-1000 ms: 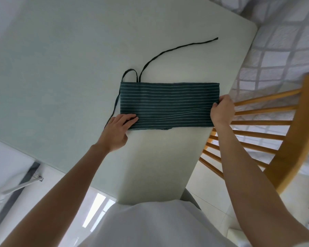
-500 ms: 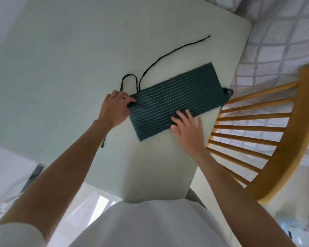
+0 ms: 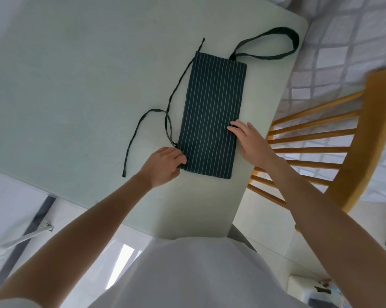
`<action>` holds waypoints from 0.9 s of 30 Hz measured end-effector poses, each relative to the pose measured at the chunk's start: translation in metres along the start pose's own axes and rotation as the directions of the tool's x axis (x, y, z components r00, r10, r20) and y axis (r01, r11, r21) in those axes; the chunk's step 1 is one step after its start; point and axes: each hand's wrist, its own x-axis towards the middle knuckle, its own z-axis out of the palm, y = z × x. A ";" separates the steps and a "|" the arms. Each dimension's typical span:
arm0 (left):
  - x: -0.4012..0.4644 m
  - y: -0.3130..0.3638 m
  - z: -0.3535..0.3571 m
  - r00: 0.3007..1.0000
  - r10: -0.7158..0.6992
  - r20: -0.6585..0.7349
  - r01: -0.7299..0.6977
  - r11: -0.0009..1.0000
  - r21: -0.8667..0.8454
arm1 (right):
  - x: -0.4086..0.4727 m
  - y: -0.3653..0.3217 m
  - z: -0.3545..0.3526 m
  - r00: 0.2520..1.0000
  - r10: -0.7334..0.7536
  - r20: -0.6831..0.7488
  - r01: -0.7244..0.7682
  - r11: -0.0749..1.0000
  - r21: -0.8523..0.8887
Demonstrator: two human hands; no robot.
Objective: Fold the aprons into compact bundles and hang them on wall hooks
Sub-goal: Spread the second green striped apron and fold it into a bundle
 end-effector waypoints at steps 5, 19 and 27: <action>0.013 0.015 -0.035 0.976 -0.168 -0.136 0.144 0.975 -0.168 | -0.008 0.002 -0.005 0.999 0.033 0.007 -0.034 0.970 0.243; 0.185 -0.054 -0.083 0.850 -0.513 -0.118 0.438 0.814 -0.382 | 0.018 -0.004 -0.005 0.763 0.624 -0.166 -0.405 0.663 0.630; 0.225 -0.078 -0.050 0.817 -0.577 -0.018 0.534 0.766 -0.357 | 0.039 0.009 -0.001 0.693 0.684 -0.228 -0.495 0.681 0.539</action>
